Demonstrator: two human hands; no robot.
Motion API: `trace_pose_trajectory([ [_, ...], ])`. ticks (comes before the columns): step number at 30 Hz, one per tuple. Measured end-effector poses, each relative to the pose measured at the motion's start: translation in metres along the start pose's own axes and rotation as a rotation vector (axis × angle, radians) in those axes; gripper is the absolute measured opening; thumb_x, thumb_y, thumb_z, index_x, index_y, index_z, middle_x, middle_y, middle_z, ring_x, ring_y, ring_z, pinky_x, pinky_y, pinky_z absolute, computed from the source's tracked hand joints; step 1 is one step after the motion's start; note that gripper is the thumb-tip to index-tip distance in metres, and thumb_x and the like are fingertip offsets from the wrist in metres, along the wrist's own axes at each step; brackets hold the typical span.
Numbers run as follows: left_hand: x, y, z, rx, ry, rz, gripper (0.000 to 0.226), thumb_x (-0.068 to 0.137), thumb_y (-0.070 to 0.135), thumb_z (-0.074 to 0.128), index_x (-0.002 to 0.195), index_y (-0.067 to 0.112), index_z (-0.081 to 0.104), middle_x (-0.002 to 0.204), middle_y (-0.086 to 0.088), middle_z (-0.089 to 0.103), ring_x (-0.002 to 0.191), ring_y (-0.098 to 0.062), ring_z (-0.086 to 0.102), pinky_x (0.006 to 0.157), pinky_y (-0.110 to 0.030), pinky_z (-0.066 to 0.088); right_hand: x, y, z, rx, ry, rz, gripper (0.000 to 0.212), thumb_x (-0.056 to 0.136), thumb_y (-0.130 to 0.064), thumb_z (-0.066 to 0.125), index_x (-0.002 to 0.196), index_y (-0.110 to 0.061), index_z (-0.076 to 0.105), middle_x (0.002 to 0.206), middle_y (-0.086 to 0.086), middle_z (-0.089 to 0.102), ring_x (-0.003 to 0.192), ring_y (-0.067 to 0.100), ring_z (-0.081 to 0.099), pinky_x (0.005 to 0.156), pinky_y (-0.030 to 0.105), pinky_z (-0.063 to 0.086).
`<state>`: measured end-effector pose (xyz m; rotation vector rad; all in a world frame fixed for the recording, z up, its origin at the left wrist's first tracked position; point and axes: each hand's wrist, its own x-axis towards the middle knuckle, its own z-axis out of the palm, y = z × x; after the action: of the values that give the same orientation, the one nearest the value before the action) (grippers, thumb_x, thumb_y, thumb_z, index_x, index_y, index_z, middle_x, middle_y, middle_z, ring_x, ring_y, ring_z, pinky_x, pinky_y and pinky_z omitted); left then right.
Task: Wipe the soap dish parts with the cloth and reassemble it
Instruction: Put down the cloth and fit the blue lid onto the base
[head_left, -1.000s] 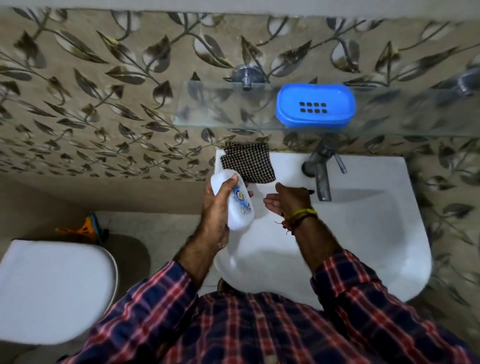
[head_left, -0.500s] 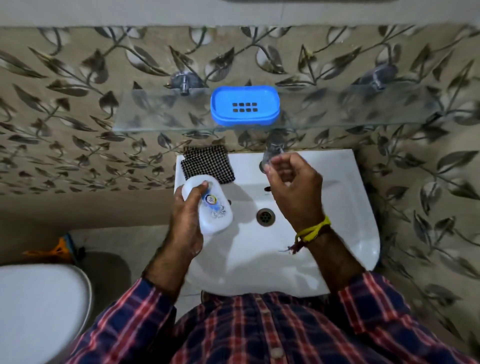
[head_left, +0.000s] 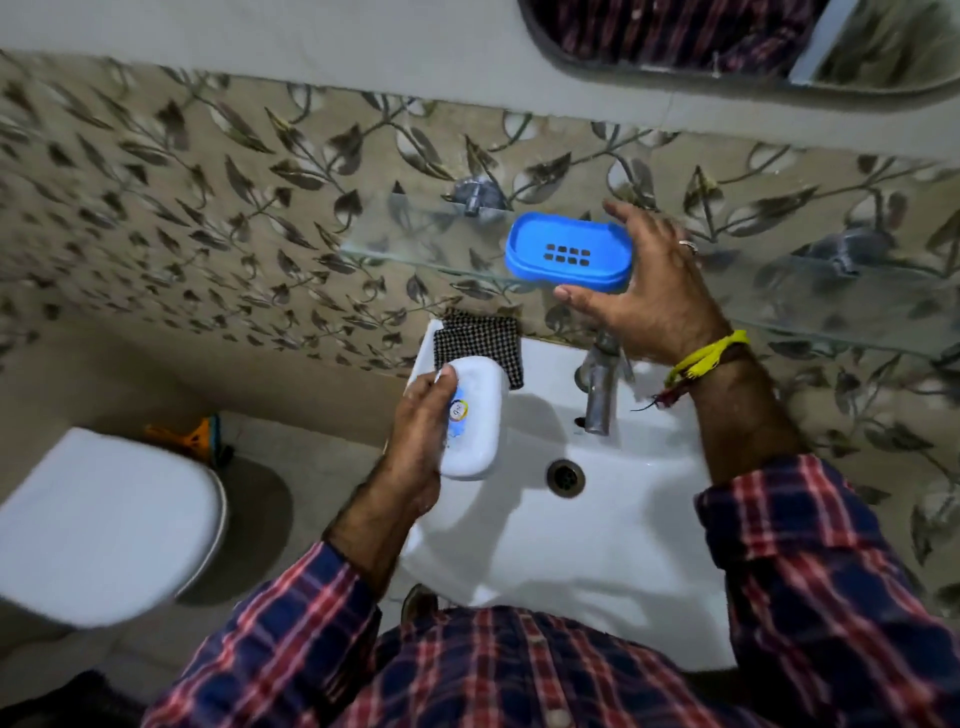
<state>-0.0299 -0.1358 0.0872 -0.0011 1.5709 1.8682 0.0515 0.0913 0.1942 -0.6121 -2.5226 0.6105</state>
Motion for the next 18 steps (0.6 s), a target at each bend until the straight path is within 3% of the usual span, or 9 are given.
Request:
trace_pose_trajectory([
  [3, -0.005, 0.000, 0.003, -0.122, 0.016, -0.170, 0.033, 0.103, 0.038, 0.048, 0.104, 0.012, 0.069, 0.075, 0.000, 0.075, 0.064, -0.010, 0.071, 0.060, -0.023, 0.056, 0.011, 0.004, 0.004, 0.032, -0.074, -0.002, 0.091, 0.069, -0.047, 0.085, 0.142, -0.008, 0.046, 0.141, 0.013, 0.052, 0.130, 0.030, 0.047, 0.114, 0.040, 0.035],
  [6, -0.010, -0.006, 0.005, -0.211, 0.029, -0.266, 0.029, 0.103, 0.039, 0.047, 0.117, 0.020, 0.063, 0.097, -0.004, 0.071, 0.077, -0.015, 0.069, 0.068, -0.029, 0.056, 0.017, 0.007, 0.010, 0.033, -0.056, 0.003, 0.087, 0.068, -0.040, 0.087, 0.140, -0.008, 0.048, 0.139, 0.013, 0.053, 0.129, 0.030, 0.048, 0.112, 0.039, 0.038],
  [9, -0.016, -0.007, 0.007, -0.319, 0.000, -0.312, 0.026, 0.100, 0.038, 0.051, 0.118, 0.021, 0.059, 0.096, -0.010, 0.068, 0.077, -0.025, 0.070, 0.065, -0.035, 0.058, 0.016, 0.010, 0.011, 0.023, -0.026, 0.010, 0.083, 0.069, -0.035, 0.087, 0.138, -0.009, 0.050, 0.137, 0.014, 0.054, 0.128, 0.031, 0.049, 0.111, 0.038, 0.039],
  [11, -0.019, -0.006, 0.009, -0.397, -0.035, -0.360, 0.037, 0.102, 0.042, 0.047, 0.120, 0.012, 0.059, 0.101, -0.013, 0.070, 0.086, -0.029, 0.071, 0.071, -0.040, 0.059, 0.016, 0.011, 0.012, 0.040, -0.004, 0.015, 0.078, 0.069, -0.033, 0.088, 0.135, -0.010, 0.053, 0.134, 0.014, 0.057, 0.125, 0.030, 0.051, 0.109, 0.038, 0.042],
  [15, -0.020, 0.000, 0.007, -0.498, -0.100, -0.426, 0.081, 0.089, 0.077, 0.036, 0.123, 0.008, 0.060, 0.123, -0.022, 0.064, 0.114, -0.037, 0.061, 0.086, -0.052, 0.050, 0.012, 0.009, 0.013, 0.122, 0.068, 0.022, 0.073, 0.063, -0.032, 0.091, 0.124, -0.011, 0.058, 0.126, 0.013, 0.056, 0.116, 0.026, 0.056, 0.102, 0.038, 0.048],
  [18, -0.023, 0.008, 0.008, -0.388, -0.153, -0.372, 0.074, 0.087, 0.075, 0.040, 0.124, 0.015, 0.061, 0.121, -0.017, 0.065, 0.115, -0.034, 0.061, 0.084, -0.050, 0.052, 0.002, 0.001, 0.013, 0.173, 0.126, 0.036, 0.071, 0.062, -0.032, 0.091, 0.122, -0.015, 0.057, 0.124, 0.012, 0.049, 0.111, 0.020, 0.056, 0.099, 0.023, 0.048],
])
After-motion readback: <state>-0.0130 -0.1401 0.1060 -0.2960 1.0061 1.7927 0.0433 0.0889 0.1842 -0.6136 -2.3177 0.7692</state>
